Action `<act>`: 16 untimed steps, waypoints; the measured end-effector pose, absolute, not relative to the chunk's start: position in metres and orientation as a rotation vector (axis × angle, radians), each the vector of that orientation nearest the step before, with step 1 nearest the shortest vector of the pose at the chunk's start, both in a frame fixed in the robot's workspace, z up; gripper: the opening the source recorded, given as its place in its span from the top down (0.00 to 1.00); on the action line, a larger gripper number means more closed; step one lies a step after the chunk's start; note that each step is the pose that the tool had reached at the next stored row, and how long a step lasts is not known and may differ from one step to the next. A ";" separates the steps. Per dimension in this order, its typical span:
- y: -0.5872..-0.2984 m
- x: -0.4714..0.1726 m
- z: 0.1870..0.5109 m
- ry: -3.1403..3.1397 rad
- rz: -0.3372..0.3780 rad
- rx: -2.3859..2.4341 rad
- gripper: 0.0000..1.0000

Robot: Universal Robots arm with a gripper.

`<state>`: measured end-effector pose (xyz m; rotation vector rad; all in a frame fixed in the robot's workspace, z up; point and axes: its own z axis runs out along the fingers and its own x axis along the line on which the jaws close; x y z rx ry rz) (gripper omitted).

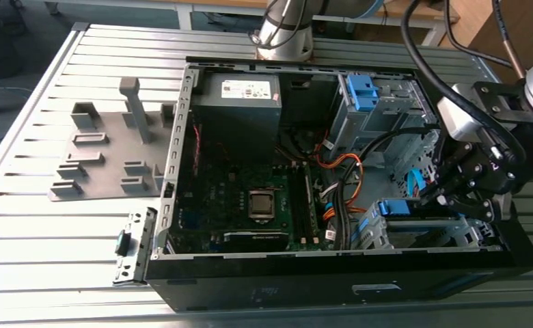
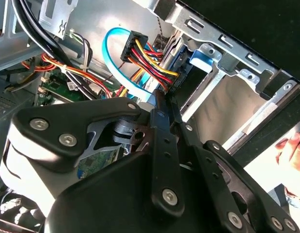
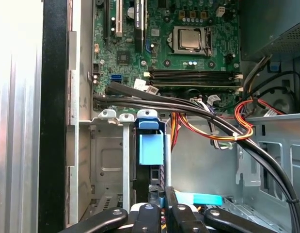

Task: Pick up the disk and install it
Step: 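Insert the second disk wire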

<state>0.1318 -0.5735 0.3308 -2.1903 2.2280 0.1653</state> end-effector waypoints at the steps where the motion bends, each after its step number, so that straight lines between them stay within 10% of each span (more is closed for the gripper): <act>1: -0.574 0.132 0.331 2.228 0.165 -2.190 0.84; 16: -0.574 0.132 0.330 2.228 0.166 -2.190 0.76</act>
